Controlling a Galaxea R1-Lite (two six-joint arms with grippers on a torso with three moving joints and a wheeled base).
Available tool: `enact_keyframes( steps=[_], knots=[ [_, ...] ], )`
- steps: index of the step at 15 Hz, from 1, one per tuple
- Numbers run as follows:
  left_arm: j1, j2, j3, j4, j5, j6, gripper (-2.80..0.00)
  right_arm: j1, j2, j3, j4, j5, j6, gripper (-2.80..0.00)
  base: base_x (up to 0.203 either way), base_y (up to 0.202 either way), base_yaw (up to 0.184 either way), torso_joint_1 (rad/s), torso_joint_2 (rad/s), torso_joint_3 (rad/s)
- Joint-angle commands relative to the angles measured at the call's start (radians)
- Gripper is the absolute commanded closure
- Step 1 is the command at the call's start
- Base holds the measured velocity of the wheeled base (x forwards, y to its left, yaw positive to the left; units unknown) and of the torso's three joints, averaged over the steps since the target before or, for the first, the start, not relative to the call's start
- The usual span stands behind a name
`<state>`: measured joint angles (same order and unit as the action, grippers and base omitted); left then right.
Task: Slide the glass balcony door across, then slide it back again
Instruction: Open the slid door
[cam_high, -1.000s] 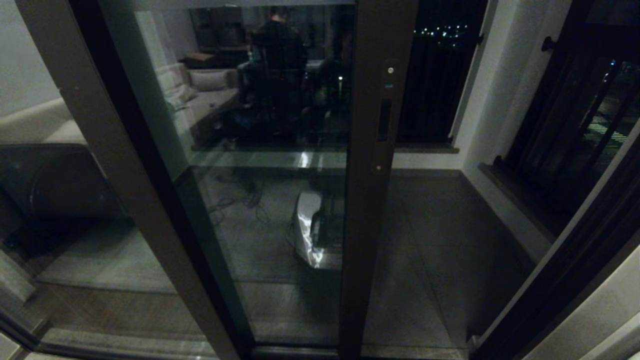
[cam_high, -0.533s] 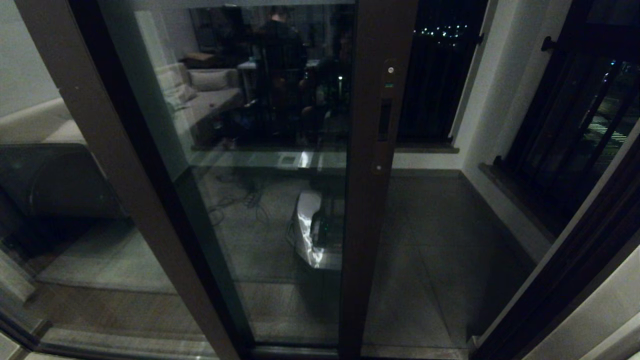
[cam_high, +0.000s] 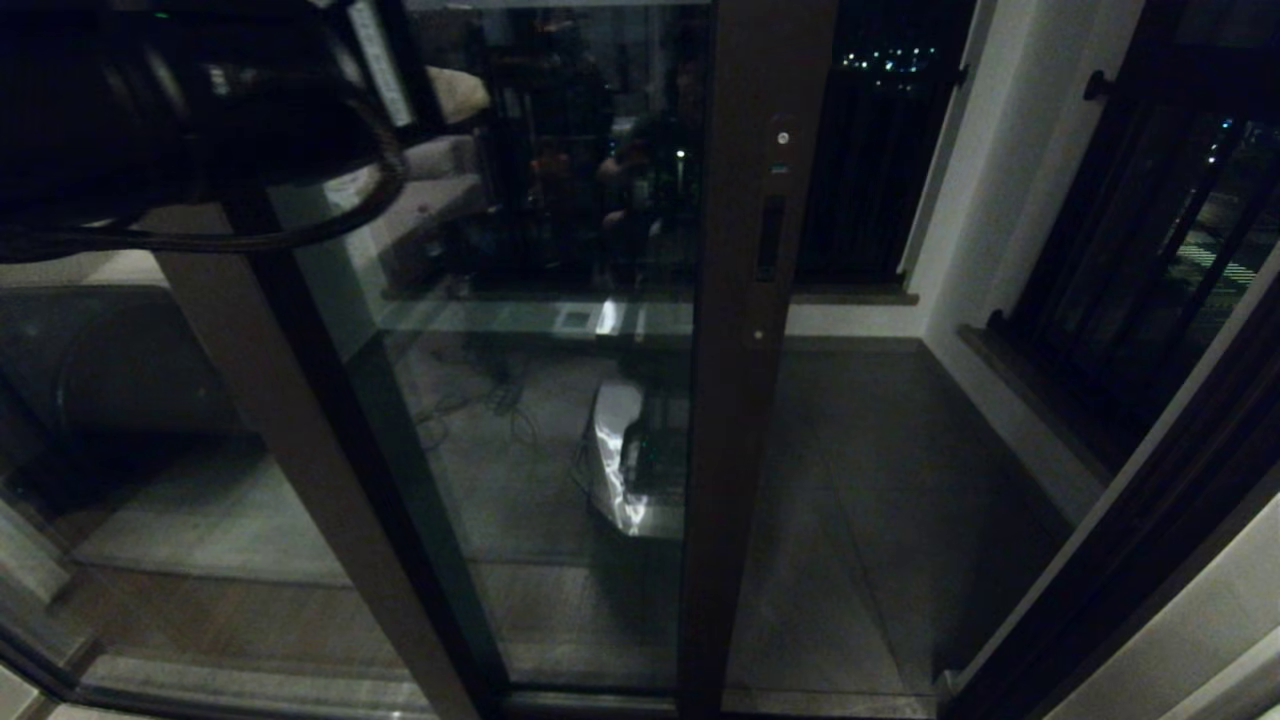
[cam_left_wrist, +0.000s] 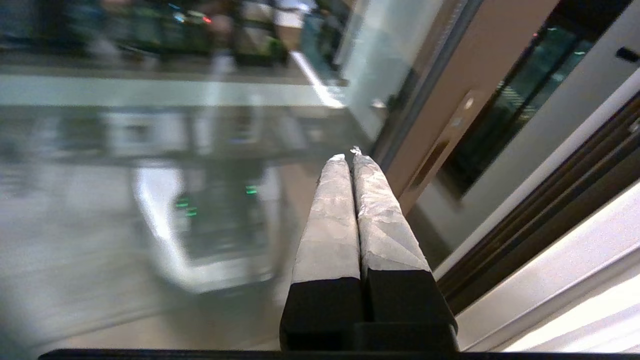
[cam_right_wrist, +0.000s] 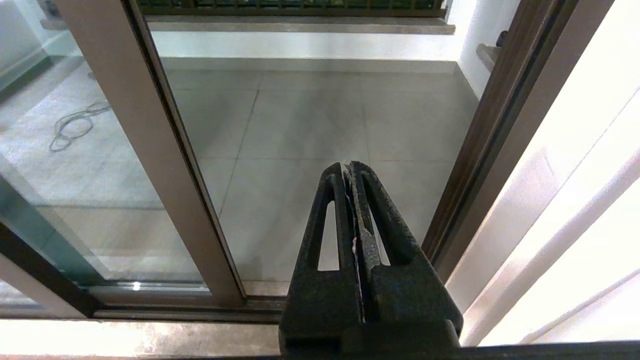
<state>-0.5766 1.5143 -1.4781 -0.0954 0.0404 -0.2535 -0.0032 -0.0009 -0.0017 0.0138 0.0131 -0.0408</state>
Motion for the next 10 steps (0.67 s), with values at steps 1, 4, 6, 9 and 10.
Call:
enact_keyframes(
  steps=[1,4,6,9,10],
  knots=[
    [-0.088,0.229,-0.117,-0.024,0.013,-0.011,0.00,0.000,0.001,0.000,0.000,0.001,-0.001,0.00,0.000,0.000,0.000,0.000,0.00,0.000],
    [-0.163,0.373,-0.259,-0.036,-0.003,-0.014,0.00,0.000,0.001,0.000,0.000,0.001,-0.001,0.00,0.000,0.000,0.000,0.000,0.00,0.000],
    [-0.212,0.420,-0.294,-0.038,-0.099,-0.013,0.00,0.000,0.001,0.000,0.000,0.001,-0.001,0.00,0.000,0.000,0.000,0.000,0.00,0.000],
    [-0.233,0.458,-0.303,-0.050,-0.166,-0.011,0.00,0.000,0.001,0.000,0.000,0.001,-0.001,0.00,0.000,0.000,0.000,0.000,0.00,0.000],
    [-0.233,0.483,-0.319,-0.077,-0.180,-0.011,0.00,0.000,0.001,0.000,0.000,0.001,-0.001,0.00,0.000,0.000,0.000,0.000,0.00,0.000]
  ],
)
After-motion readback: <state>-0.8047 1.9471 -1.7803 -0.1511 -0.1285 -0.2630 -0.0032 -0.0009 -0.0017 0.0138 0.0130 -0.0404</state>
